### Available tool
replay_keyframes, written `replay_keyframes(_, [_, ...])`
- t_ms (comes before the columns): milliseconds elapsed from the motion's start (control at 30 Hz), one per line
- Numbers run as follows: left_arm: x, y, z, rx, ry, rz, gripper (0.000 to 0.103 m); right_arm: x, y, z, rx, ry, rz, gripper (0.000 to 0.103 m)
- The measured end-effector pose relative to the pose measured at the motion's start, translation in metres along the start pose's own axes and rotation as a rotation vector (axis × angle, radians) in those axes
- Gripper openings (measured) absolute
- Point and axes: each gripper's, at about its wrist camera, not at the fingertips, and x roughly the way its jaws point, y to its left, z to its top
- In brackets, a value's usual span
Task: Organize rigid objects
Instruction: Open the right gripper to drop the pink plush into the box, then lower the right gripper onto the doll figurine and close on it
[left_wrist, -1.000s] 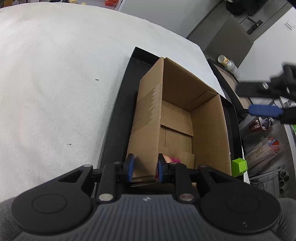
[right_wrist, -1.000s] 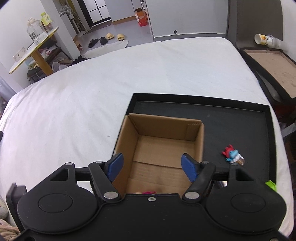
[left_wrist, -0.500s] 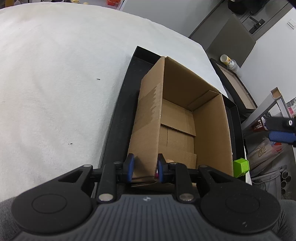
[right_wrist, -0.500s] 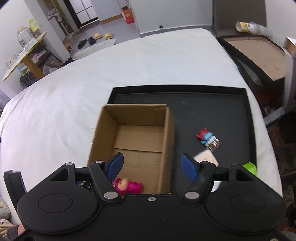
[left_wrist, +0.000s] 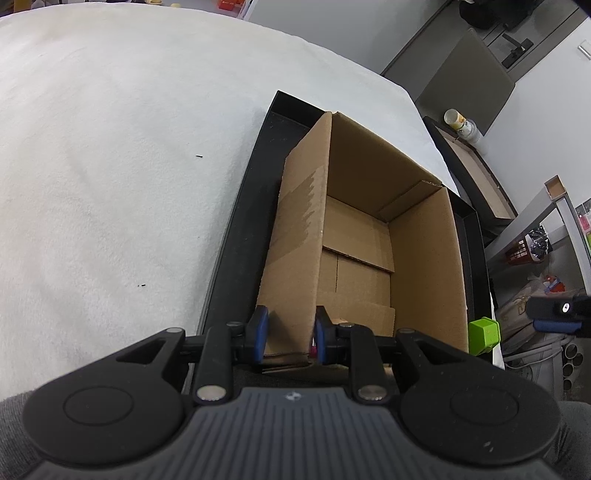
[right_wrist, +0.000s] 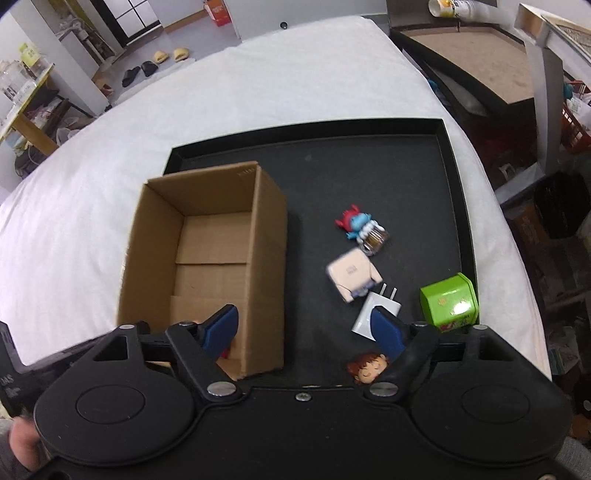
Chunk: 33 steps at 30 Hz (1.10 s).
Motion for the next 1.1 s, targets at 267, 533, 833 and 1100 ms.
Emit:
replay_keyframes(267, [-0.001,0.000,0.000,-0.006,-0.003,-0.006,0.023,0.026,-0.021,-0.017,0.071,0.096,-0.017,0.080])
replay_keyframes(533, [-0.006,-0.001,-0.002,-0.001,-0.025,-0.014,0.023,0.056,-0.047,-0.032,0.188,0.169,-0.027,0.080])
replay_keyframes(833, [-0.006,-0.001,-0.001,-0.005,-0.025,-0.016,0.023,0.082,-0.066,-0.045,0.277,0.208,-0.022,0.078])
replay_keyframes(1100, [-0.004,-0.004,-0.001,0.012,-0.024,0.001,0.023,0.098,-0.075,-0.053,0.324,0.225,-0.024,0.067])
